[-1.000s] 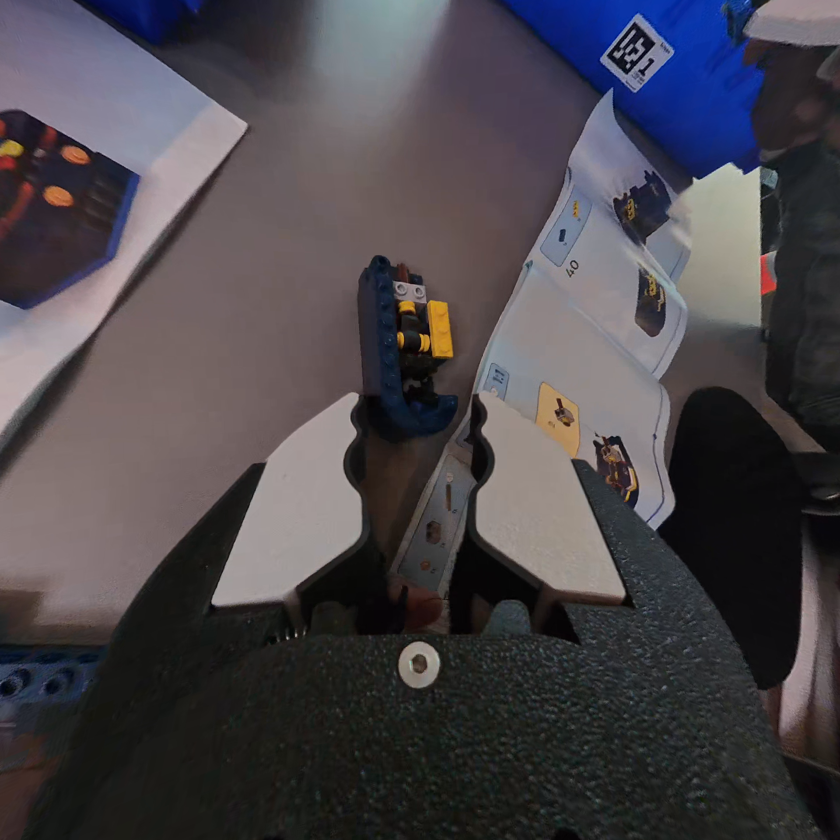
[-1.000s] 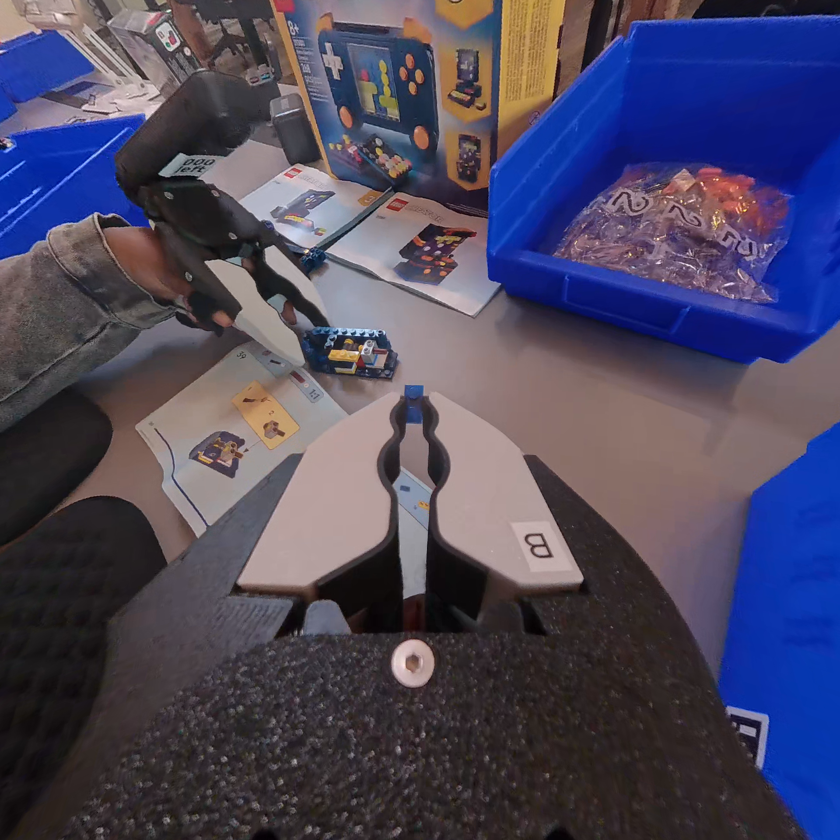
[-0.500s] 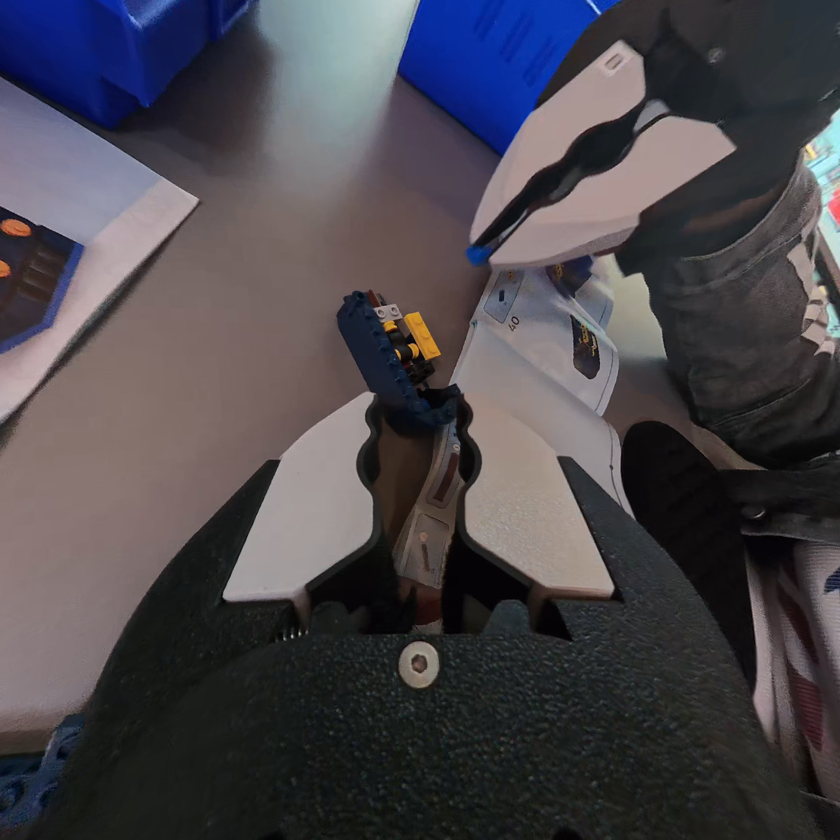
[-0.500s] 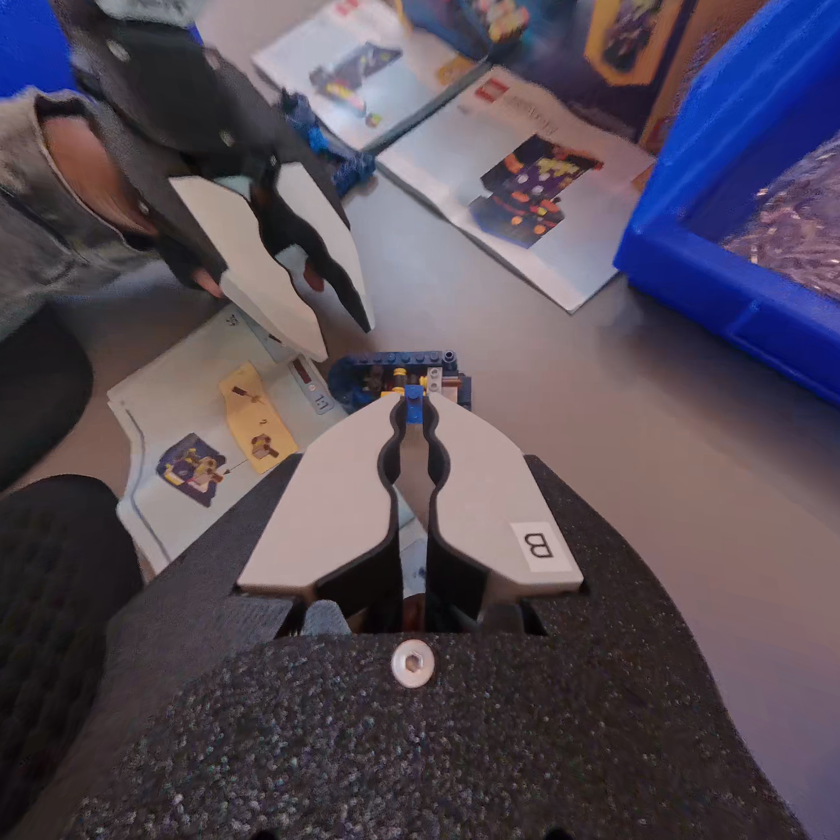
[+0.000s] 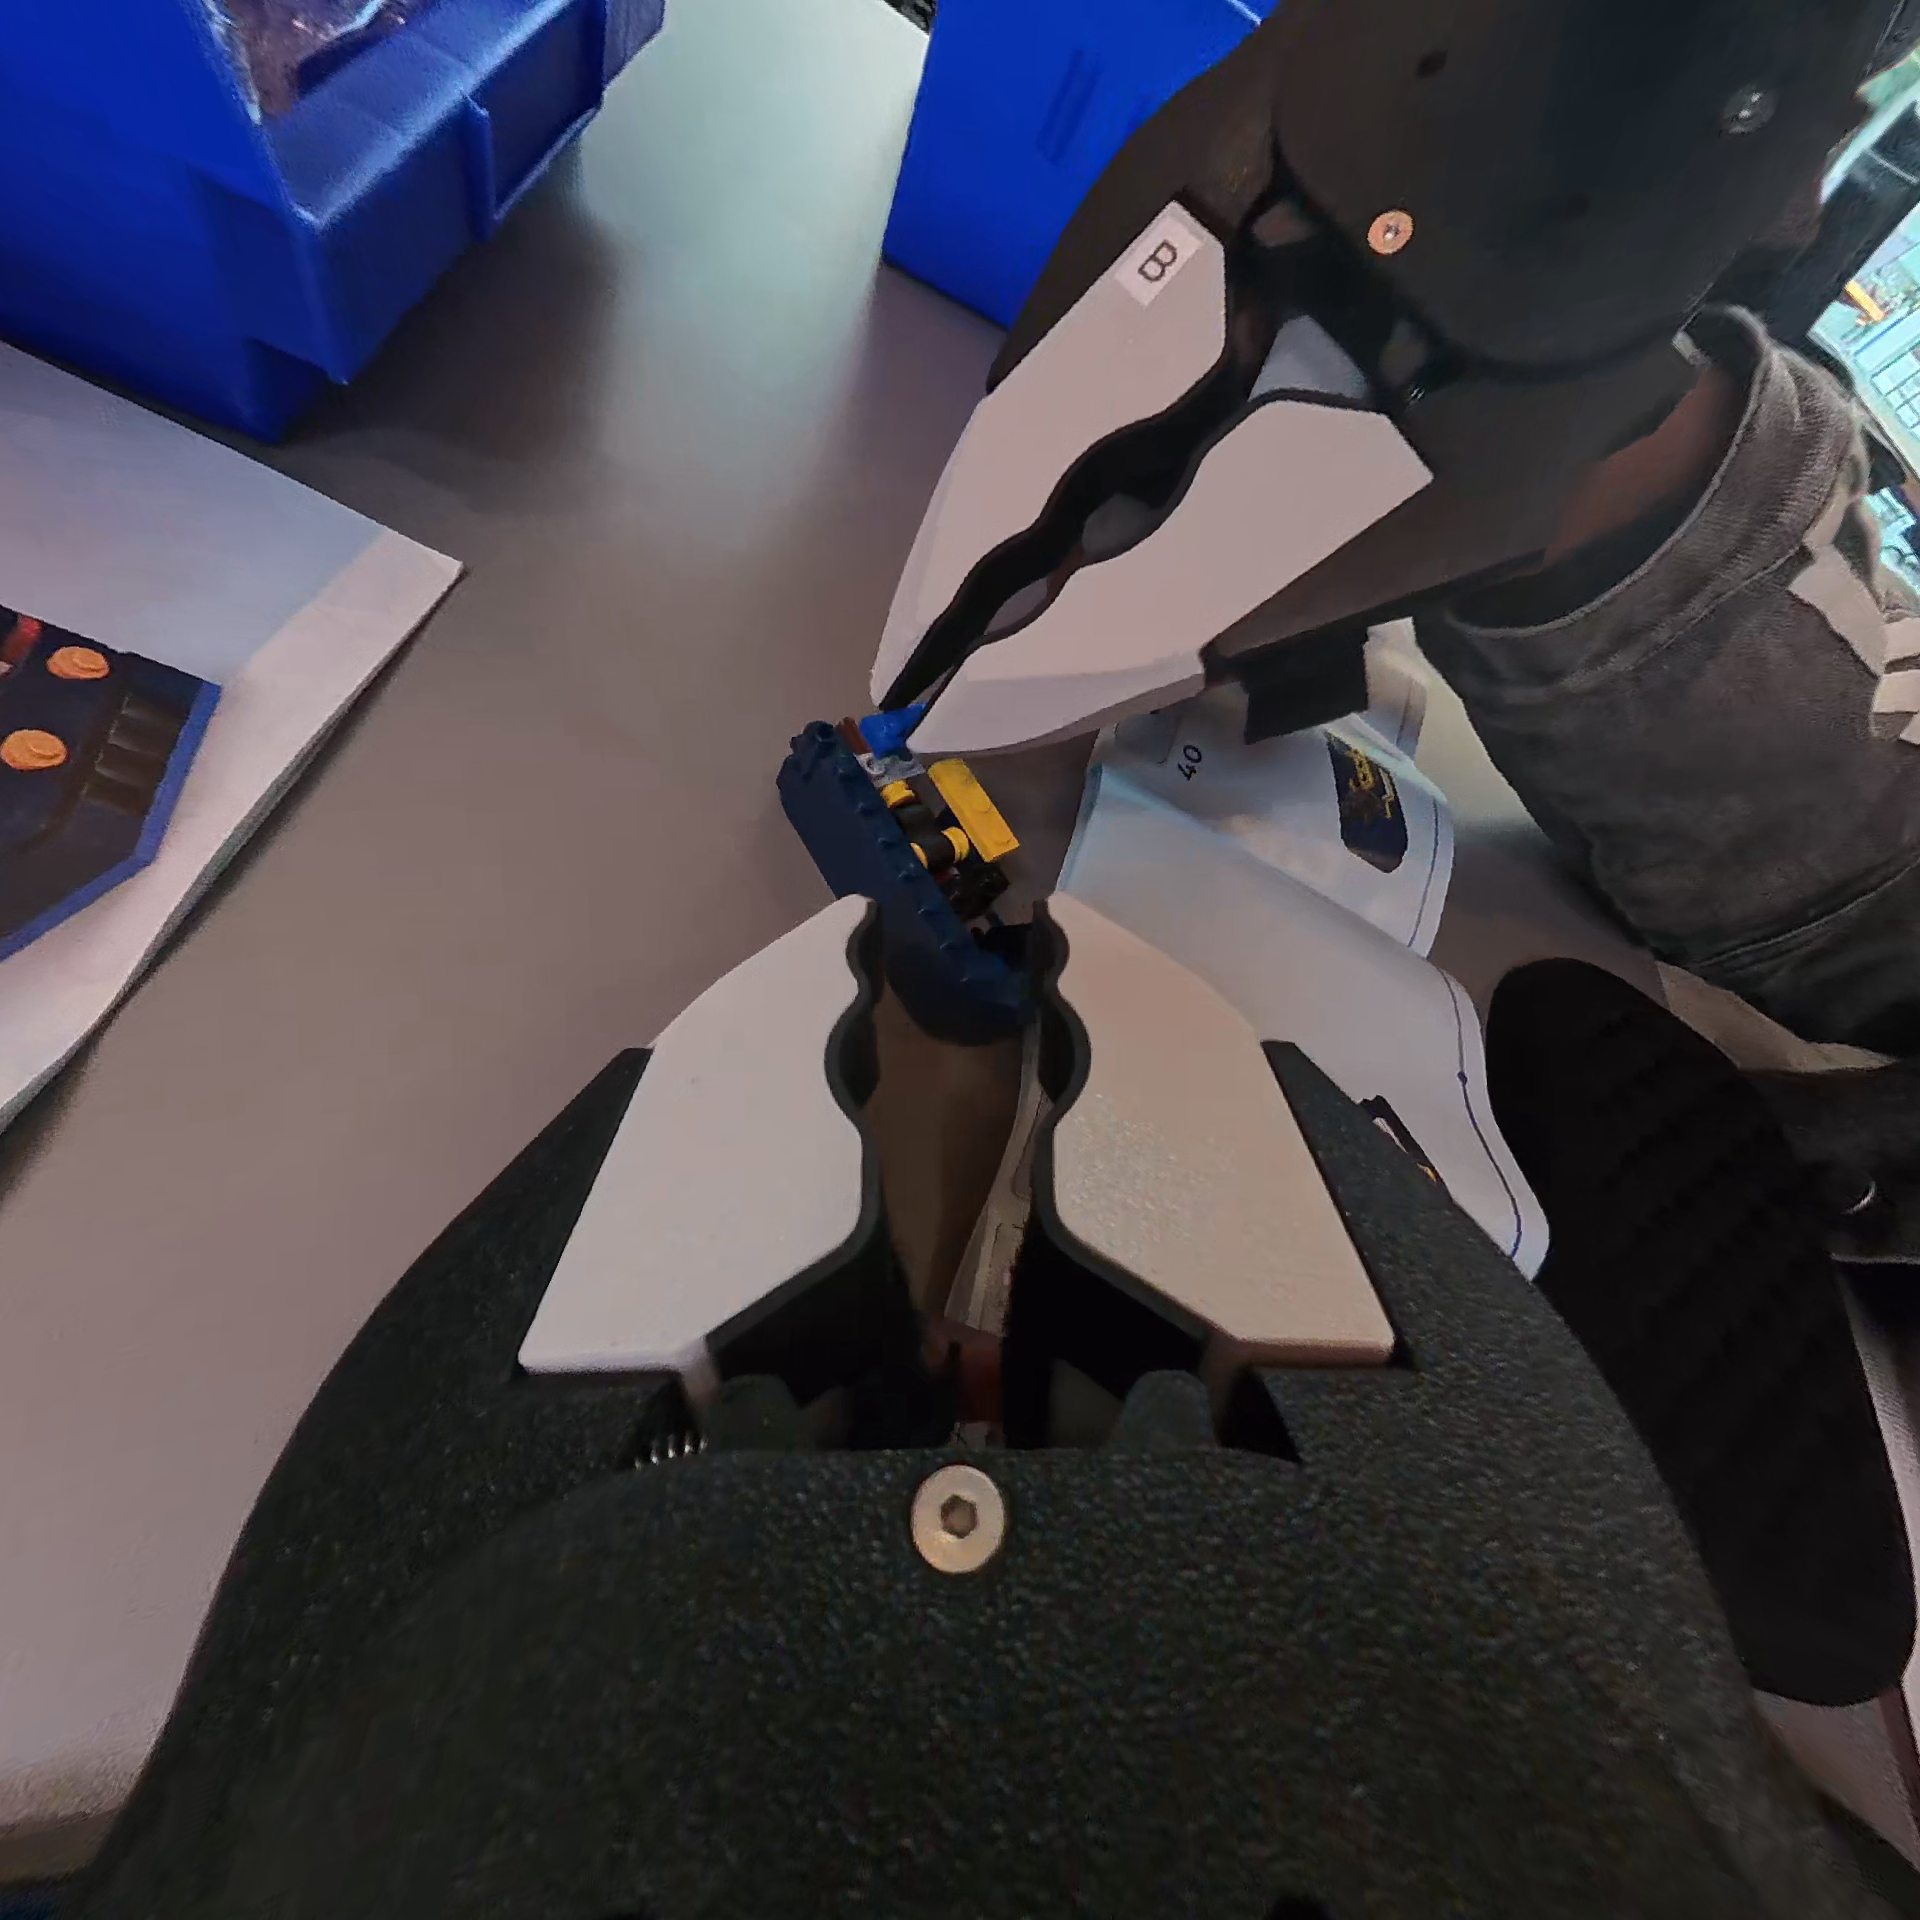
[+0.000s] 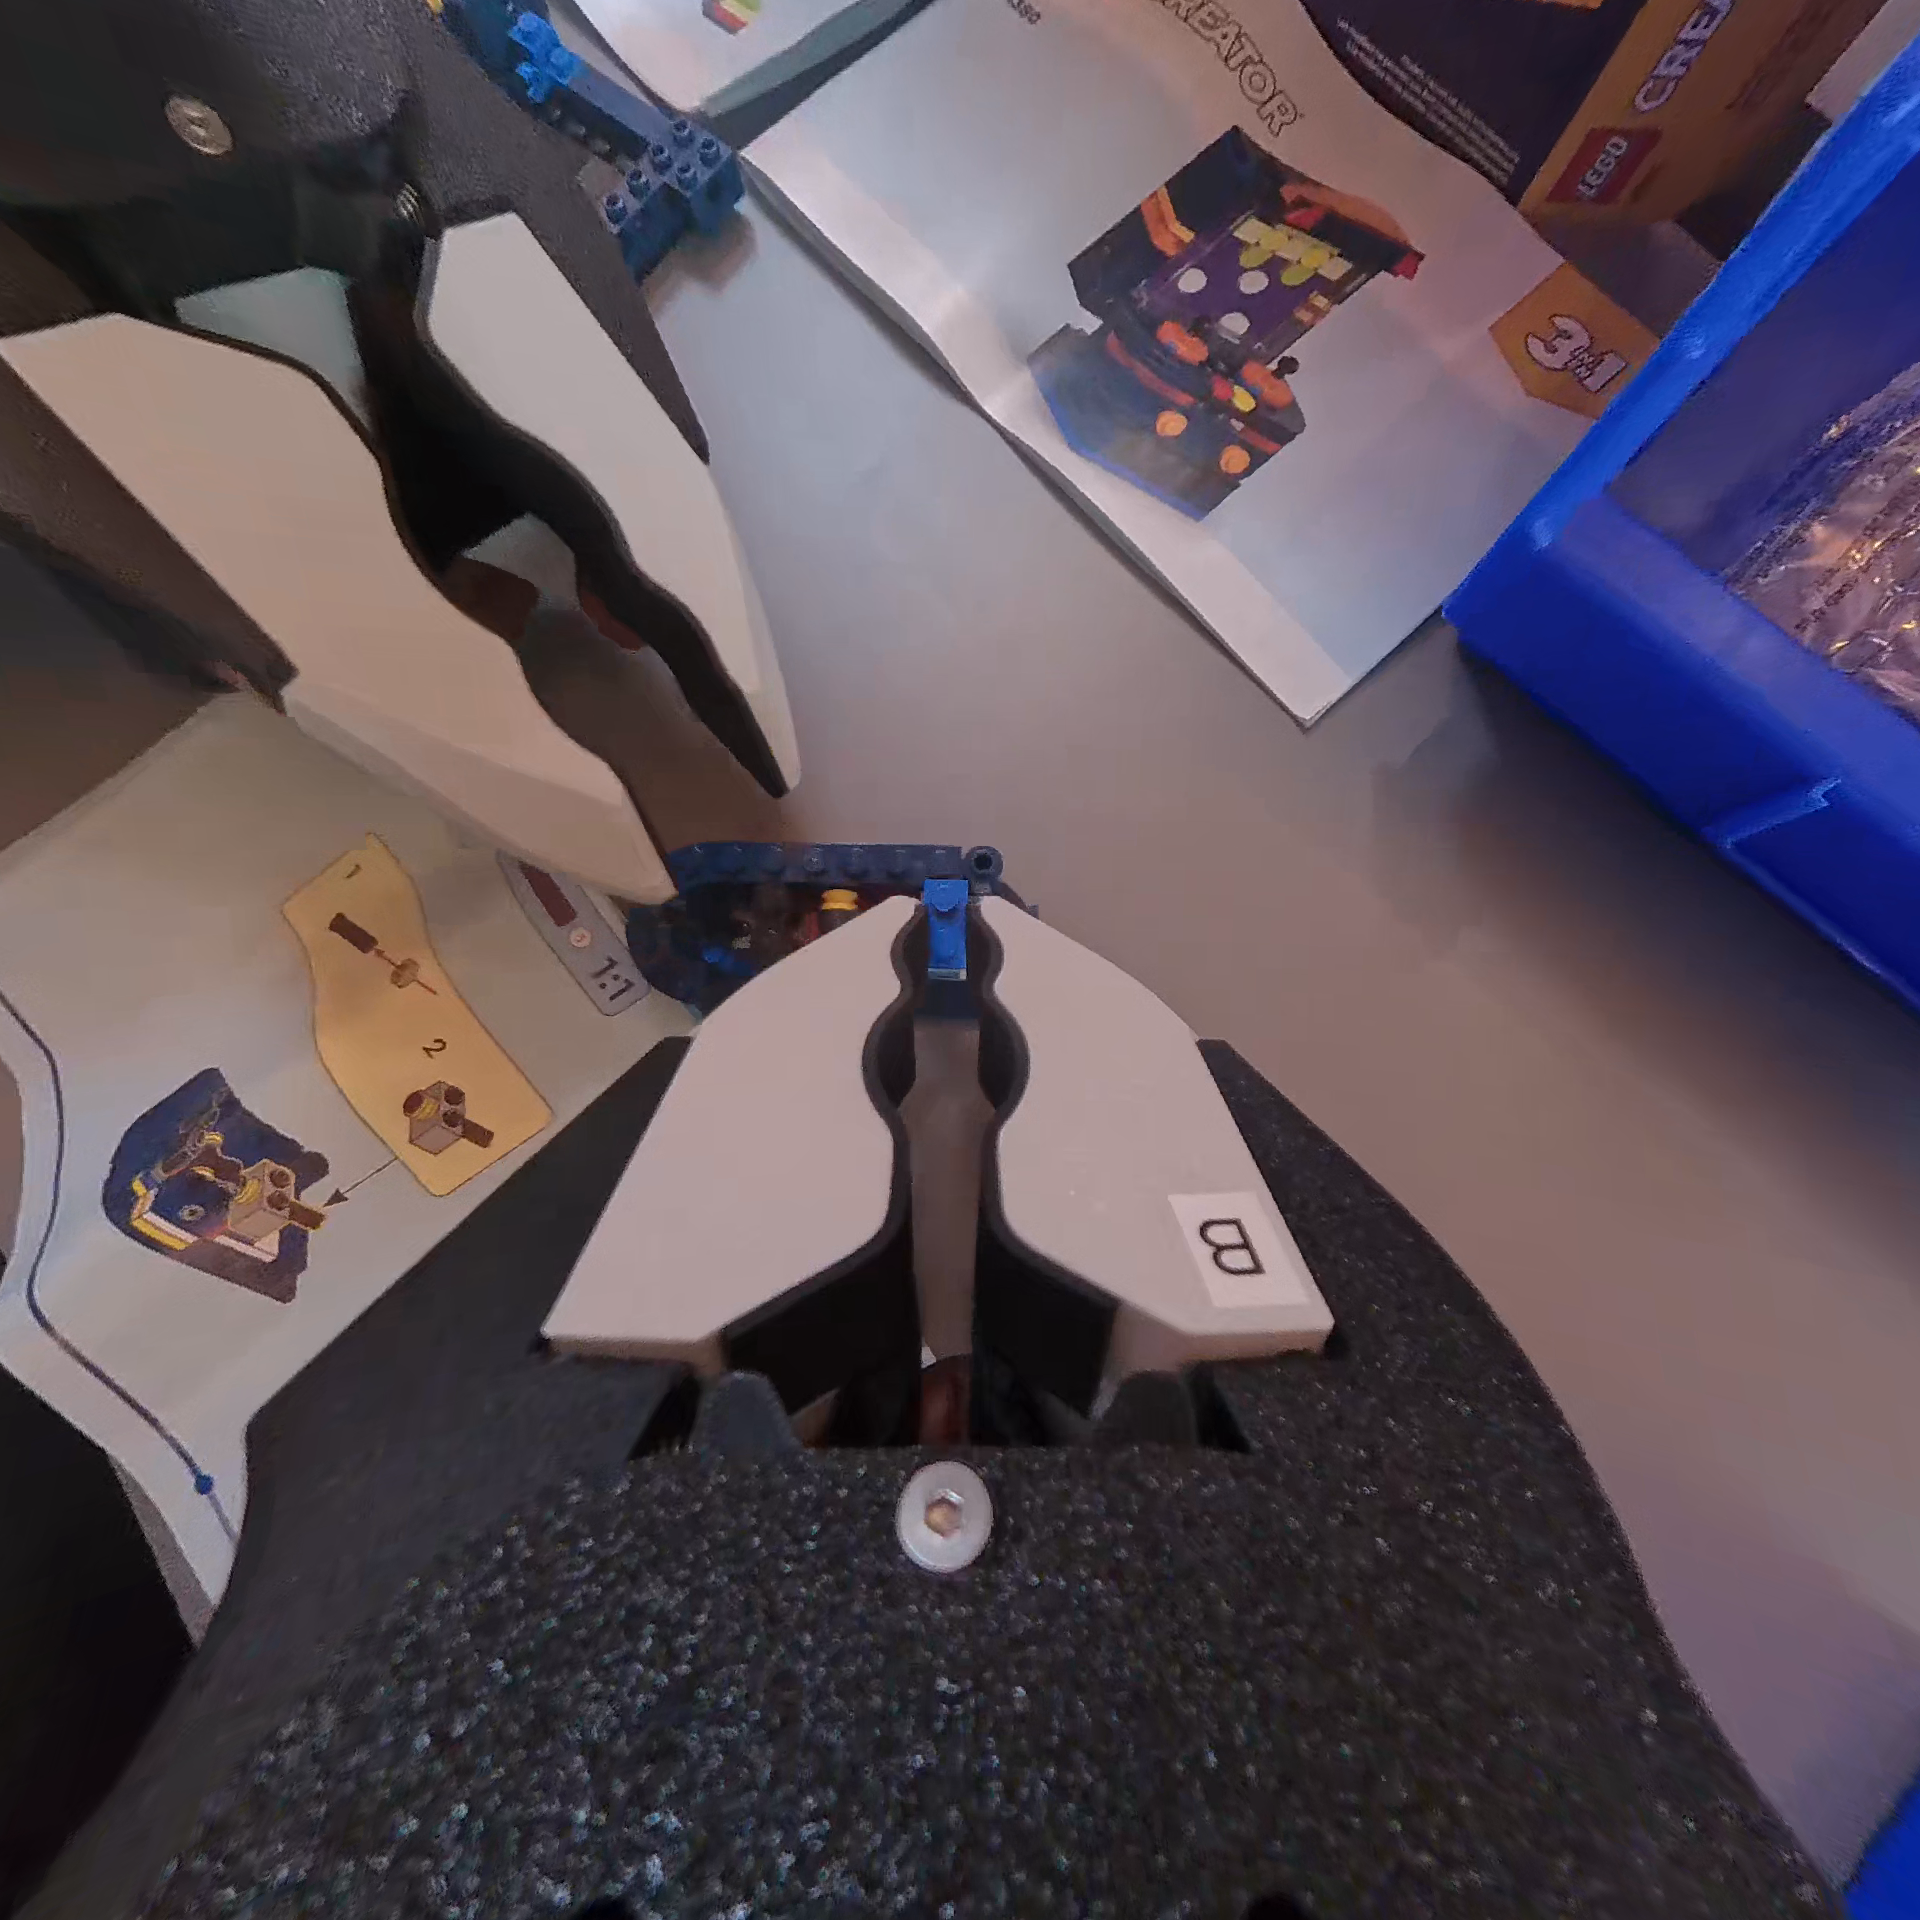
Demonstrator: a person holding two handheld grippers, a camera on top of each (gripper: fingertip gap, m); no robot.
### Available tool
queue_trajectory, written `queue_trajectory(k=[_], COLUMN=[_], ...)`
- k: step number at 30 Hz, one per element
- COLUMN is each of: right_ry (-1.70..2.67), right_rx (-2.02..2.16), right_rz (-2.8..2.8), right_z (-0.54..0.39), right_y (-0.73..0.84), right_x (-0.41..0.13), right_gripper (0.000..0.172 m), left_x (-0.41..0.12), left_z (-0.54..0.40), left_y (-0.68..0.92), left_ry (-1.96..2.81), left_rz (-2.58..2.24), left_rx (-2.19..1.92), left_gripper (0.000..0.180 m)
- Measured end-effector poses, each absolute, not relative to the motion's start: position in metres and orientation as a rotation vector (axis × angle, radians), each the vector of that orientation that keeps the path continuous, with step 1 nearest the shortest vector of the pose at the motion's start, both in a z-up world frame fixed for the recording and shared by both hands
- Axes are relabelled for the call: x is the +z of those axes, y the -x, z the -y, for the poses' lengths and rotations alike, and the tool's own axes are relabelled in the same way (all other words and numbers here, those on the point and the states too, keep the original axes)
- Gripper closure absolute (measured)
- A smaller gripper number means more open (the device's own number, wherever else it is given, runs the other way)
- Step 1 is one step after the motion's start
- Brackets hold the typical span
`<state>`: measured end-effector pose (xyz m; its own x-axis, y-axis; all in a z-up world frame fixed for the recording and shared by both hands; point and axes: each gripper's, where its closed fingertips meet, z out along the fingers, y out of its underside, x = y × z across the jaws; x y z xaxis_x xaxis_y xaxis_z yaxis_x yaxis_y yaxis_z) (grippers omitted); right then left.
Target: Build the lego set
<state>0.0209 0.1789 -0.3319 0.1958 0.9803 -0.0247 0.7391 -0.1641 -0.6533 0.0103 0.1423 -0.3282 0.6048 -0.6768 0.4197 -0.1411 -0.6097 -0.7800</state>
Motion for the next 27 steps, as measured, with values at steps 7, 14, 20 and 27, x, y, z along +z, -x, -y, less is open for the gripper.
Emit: queue_trajectory(k=[7,14,20,27], right_ry=[1.959,1.956,1.954,1.95], right_rx=[0.556,0.558,0.542,0.545], right_rz=[1.627,1.63,1.632,1.638], right_z=[-0.1792,-0.1774,-0.1778,-0.1778], right_y=[-0.022,-0.0204,-0.0204,-0.0204], right_x=[-0.3369,-0.3376,-0.3376,-0.3388], right_gripper=[0.166,0.166,0.165,0.164], left_x=[-0.3318,-0.3316,-0.3316,-0.3323], left_z=[-0.1378,-0.1379,-0.138,-0.138], left_y=[-0.0196,-0.02,-0.0202,-0.0203], left_ry=[2.107,2.104,2.103,2.109], left_rz=[-0.727,-0.729,-0.73,-0.726], left_rx=[-0.937,-0.943,-0.946,-0.957], left_gripper=[0.147,0.146,0.146,0.146])
